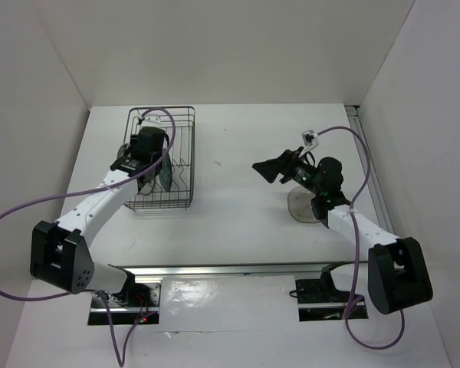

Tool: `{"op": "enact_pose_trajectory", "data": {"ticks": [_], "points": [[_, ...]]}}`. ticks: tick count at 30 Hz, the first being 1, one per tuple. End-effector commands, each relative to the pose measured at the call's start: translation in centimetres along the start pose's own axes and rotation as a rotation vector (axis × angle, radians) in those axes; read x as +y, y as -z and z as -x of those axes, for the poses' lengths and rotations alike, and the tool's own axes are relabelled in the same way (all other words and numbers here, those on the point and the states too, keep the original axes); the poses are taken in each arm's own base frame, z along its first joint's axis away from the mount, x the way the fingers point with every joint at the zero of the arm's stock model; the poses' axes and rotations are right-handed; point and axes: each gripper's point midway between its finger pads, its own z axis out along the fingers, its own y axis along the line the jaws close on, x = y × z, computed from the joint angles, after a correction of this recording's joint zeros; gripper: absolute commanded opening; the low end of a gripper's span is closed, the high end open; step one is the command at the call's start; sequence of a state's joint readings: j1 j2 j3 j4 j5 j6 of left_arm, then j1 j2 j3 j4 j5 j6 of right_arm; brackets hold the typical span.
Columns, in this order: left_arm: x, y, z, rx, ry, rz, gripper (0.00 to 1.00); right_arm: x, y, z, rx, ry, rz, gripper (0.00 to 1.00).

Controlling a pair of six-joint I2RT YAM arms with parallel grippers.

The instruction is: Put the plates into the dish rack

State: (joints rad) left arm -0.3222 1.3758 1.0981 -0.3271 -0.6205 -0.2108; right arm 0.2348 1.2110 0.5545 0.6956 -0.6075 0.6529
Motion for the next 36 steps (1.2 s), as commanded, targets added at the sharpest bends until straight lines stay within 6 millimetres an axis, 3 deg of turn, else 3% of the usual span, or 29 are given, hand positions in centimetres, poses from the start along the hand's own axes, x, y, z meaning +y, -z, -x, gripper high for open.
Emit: {"op": "enact_pose_trajectory", "data": {"ticks": [1,4,5,8,11,14,15,19,22,25,28,33,36], "points": [[-0.7,-0.1,2.1,-0.041,0.036,-0.027,0.54,0.2,1.0,1.7,-0.075,0.050,-0.016,1.00],[-0.5,0.8,2.9,-0.061,0.070,-0.041,0.71,-1.0,1.8,2.6,-0.108,0.070,-0.129,1.00],[-0.3,1.1,3.2,-0.073,0.077,-0.043,0.73,-2.0,2.1,3.3,-0.139,0.069,-0.202,1.00],[-0.4,2.8,4.2,-0.106,0.109,-0.105,0.75,-4.2,4.1,3.1,-0.129,0.017,-0.401,1.00],[0.4,6.1,6.6,-0.197,0.173,-0.173,0.77,-9.0,9.2,0.8,-0.117,-0.114,-0.787,1.00],[0.1,8.2,7.7,-0.243,0.204,-0.258,0.79,-9.7,12.3,-0.6,-0.131,-0.193,-0.918,1.00],[-0.1,8.7,7.3,-0.240,0.199,-0.286,0.79,-10.3,14.1,-1.9,-0.118,-0.221,-1.001,1.00],[-0.8,11.5,8.4,-0.292,0.209,-0.413,0.79,-10.3,19.4,-3.7,-0.236,-0.338,-1.154,1.00],[-1.1,12.3,8.6,-0.306,0.209,-0.454,0.79,-10.0,21.2,-4.5,-0.284,-0.389,-1.189,1.00],[-1.7,12.6,8.6,-0.301,0.213,-0.490,0.79,-10.0,22.1,-5.8,-0.266,-0.449,-1.229,1.00],[-2.2,12.8,8.5,-0.289,0.204,-0.518,0.79,-9.7,21.3,-7.2,-0.227,-0.515,-1.194,1.00],[-2.1,13.0,8.6,-0.286,0.214,-0.519,0.79,-11.0,21.4,-10.8,-0.171,-0.633,-1.245,1.00],[-2.0,13.1,8.7,-0.286,0.214,-0.519,0.79,-11.3,21.4,-11.3,-0.177,-0.657,-1.257,1.00]]}}
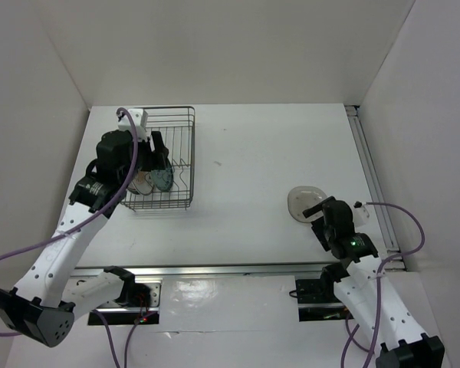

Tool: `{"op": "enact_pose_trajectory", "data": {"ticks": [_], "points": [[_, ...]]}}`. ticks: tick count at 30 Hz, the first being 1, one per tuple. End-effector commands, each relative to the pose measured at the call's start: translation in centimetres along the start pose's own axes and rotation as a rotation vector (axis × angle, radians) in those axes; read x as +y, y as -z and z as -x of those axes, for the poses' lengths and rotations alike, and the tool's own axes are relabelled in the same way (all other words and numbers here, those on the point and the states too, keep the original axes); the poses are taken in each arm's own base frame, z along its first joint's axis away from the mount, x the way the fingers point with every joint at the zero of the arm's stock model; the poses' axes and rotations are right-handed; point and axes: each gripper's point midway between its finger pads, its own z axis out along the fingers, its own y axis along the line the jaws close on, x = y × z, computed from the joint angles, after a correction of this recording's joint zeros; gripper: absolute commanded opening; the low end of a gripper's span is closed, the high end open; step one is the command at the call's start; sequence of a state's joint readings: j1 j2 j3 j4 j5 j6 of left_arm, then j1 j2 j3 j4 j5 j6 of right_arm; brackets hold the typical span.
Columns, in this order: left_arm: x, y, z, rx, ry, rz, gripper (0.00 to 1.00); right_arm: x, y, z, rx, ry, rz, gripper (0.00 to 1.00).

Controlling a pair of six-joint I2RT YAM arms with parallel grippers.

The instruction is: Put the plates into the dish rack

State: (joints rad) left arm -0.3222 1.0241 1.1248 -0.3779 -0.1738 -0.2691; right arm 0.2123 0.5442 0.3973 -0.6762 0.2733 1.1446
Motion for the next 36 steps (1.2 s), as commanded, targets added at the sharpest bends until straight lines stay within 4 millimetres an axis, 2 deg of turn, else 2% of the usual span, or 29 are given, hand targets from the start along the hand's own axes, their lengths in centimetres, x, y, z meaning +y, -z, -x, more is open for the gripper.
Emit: {"op": "enact_pose_trajectory", "data": {"ticks": [1,5,8,13,18,21,22,24,25,28,29,32,33,34,36], "points": [[-0.8,0.7,2.5,-0.059,0.028,-0.033,0.80,-1.2,-0.5,-0.5,0.006,-0.072,-0.055,1.00],[-0.8,0.7,2.5,-0.059,0.028,-0.033,0.80,-1.1,-1.3,0.3,-0.044,-0.070,-0.075,0.97],[-0.8,0.7,2.5,-0.059,0.028,-0.033,0.80,-0.1,-2.1,0.8,-0.063,-0.088,-0.057,0.93],[-0.1,1.4,2.9,-0.086,0.033,-0.001,0.82,-0.9,-4.3,-0.1,-0.051,-0.103,-0.126,0.88],[0.1,1.6,2.7,-0.088,0.033,0.010,0.83,-1.0,-5.7,-0.3,-0.049,-0.087,-0.171,0.83],[0.6,1.8,3.0,-0.102,0.036,0.033,0.83,-1.1,-6.0,-0.7,-0.030,-0.070,-0.189,0.77],[0.8,1.9,3.0,-0.113,0.038,0.040,0.84,-1.0,-6.1,-0.9,-0.021,-0.071,-0.185,0.70],[0.8,2.3,3.3,-0.123,0.040,0.038,0.85,-1.6,-6.5,-1.2,-0.005,-0.063,-0.202,0.66],[0.8,2.4,3.3,-0.132,0.041,0.036,0.85,-1.6,-6.6,-1.3,-0.005,-0.063,-0.203,0.60],[1.0,2.7,3.5,-0.143,0.043,0.046,0.85,-1.9,-7.1,-1.4,0.017,-0.053,-0.226,0.54],[1.0,2.7,3.5,-0.143,0.044,0.047,0.85,-2.0,-7.2,-1.7,0.042,-0.045,-0.235,0.48],[1.9,3.4,4.1,-0.174,0.051,0.093,0.87,-2.3,-7.2,-2.5,0.085,-0.015,-0.243,0.39],[2.2,3.2,3.8,-0.166,0.052,0.104,0.87,-2.9,-7.3,-2.5,0.087,0.002,-0.256,0.34],[2.2,3.6,4.2,-0.185,0.056,0.100,0.88,-2.9,-7.2,-2.8,0.100,0.000,-0.251,0.26],[2.4,3.4,3.9,-0.176,0.056,0.102,0.88,-3.7,-7.3,-3.0,0.110,-0.005,-0.265,0.07]]}}
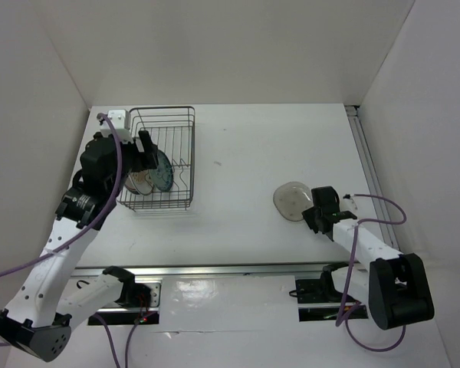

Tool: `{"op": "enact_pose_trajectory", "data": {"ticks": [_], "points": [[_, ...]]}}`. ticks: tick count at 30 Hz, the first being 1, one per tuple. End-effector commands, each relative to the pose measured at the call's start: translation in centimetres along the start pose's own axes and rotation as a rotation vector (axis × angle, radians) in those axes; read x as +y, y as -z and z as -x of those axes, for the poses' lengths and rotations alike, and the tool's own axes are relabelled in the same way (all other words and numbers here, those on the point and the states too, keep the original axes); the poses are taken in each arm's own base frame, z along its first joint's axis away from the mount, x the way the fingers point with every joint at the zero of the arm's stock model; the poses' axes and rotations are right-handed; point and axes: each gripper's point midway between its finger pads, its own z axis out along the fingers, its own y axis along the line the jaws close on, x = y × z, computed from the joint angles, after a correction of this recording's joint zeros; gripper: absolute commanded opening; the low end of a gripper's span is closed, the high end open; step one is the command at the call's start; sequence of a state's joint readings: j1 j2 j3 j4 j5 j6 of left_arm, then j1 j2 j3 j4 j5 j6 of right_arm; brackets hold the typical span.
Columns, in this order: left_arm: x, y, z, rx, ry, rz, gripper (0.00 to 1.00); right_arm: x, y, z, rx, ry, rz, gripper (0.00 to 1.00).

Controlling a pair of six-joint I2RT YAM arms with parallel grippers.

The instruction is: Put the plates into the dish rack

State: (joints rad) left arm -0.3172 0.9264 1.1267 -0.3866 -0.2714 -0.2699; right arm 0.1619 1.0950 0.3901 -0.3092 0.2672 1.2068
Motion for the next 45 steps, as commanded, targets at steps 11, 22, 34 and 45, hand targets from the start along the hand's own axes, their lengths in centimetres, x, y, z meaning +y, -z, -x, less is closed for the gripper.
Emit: {"op": "enact_pose_trajectory", "data": {"ticks": [11,22,34,45], "points": [[-3.6,-0.8,-0.1,0.013,0.028,-0.207,0.88,5.0,3.1,2.0,-0.073,0.173,0.314,0.00],[-8.4,-2.8,-3.4,0.164,0.180,-0.419,0.89,16.2,13.8,-0.4,-0.078,0.464,1.007,0.00],[-11.7,-3.4,-5.3,0.237,0.273,-0.588,0.89,24.6,19.1,-8.4,-0.077,0.721,1.185,0.00],[-11.8,-3.8,-6.3,0.277,0.277,-0.588,0.83,28.4,21.2,-10.5,-0.091,0.701,1.278,0.00]]}}
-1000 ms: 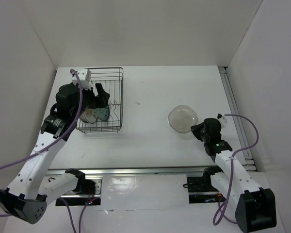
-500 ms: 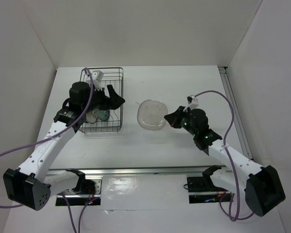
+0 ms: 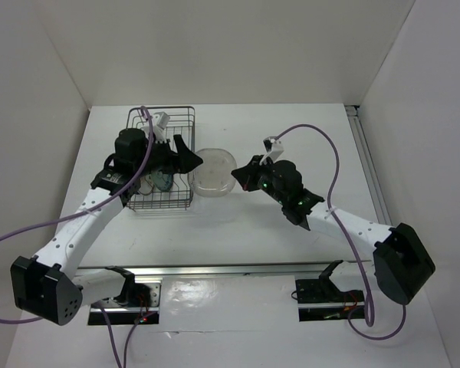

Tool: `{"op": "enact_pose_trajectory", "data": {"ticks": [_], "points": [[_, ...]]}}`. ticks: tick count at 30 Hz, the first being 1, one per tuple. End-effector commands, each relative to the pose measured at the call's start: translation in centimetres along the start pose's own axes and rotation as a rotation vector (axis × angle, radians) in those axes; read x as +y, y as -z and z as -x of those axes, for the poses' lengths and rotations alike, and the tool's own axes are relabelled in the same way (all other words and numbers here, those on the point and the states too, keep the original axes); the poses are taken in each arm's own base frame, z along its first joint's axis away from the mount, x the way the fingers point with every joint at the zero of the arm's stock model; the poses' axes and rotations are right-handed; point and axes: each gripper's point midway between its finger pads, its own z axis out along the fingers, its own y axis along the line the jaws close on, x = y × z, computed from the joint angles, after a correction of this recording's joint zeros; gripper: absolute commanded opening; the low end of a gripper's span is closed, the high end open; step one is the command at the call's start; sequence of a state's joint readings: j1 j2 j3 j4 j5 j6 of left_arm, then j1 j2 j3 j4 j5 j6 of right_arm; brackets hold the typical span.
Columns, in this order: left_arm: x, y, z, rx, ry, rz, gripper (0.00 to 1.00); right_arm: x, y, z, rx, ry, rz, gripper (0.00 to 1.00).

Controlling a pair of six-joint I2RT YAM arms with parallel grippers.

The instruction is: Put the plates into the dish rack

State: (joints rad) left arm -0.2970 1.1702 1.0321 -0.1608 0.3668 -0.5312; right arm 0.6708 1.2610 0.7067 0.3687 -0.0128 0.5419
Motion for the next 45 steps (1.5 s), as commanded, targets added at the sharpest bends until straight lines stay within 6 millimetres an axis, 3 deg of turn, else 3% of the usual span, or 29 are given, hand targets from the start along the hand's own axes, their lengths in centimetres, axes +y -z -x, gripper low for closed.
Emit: {"op": "enact_pose_trajectory", "data": {"ticks": [1,7,10,11,14,15,16,17,18,19,21,24,29,33,35,45], "points": [[-0.5,-0.4,0.6,-0.016,-0.009,-0.036,0.82,3.6,0.0,5.7,-0.182,0.001,0.094,0.00],[-0.4,-0.5,0.6,-0.008,-0.005,-0.032,0.76,4.7,0.9,6.9,-0.206,-0.020,0.123,0.00],[-0.5,-0.5,0.5,-0.004,-0.015,-0.040,0.46,5.9,2.0,7.9,-0.225,-0.035,0.165,0.00],[-0.5,-0.5,0.5,-0.004,-0.015,-0.040,0.21,5.9,2.0,7.9,-0.225,-0.035,0.165,0.00],[-0.7,-0.4,0.9,-0.012,-0.027,-0.044,0.00,6.0,2.0,7.4,-0.204,-0.033,0.175,0.03],[-0.7,-0.4,0.9,-0.012,-0.027,-0.044,0.00,5.9,1.8,7.2,-0.193,-0.033,0.167,0.12],[-0.9,-0.2,1.1,-0.021,-0.042,-0.048,0.00,5.9,1.8,7.2,-0.193,-0.033,0.167,0.30],[-0.9,0.2,1.6,-0.044,-0.049,-0.036,0.00,5.7,1.7,7.0,-0.185,-0.033,0.162,0.53],[-0.2,0.6,2.4,-0.078,-0.062,0.018,0.00,5.2,1.6,6.9,-0.184,-0.036,0.136,0.89],[0.5,1.1,2.4,-0.085,-0.070,0.064,0.00,4.4,1.5,6.9,-0.188,-0.040,0.094,1.00],[0.9,2.9,4.5,-0.166,-0.122,0.146,0.00,3.3,1.4,6.4,-0.166,-0.042,0.034,1.00],[4.1,6.0,7.0,-0.251,-0.203,0.398,0.00,2.2,1.4,5.9,-0.146,-0.034,-0.006,1.00],[8.4,9.0,8.3,-0.282,-0.219,0.670,0.00,0.8,1.4,4.4,-0.110,-0.034,-0.042,1.00],[10.9,8.8,8.4,-0.256,-0.167,0.800,0.00,0.0,1.7,3.9,-0.098,-0.044,-0.060,1.00],[12.6,8.2,7.4,-0.203,-0.133,0.881,0.00,-0.8,1.8,3.5,-0.089,-0.046,-0.081,1.00],[14.7,7.6,6.7,-0.127,-0.102,1.001,0.00,-3.7,3.3,3.3,-0.087,-0.080,-0.106,1.00]]}}
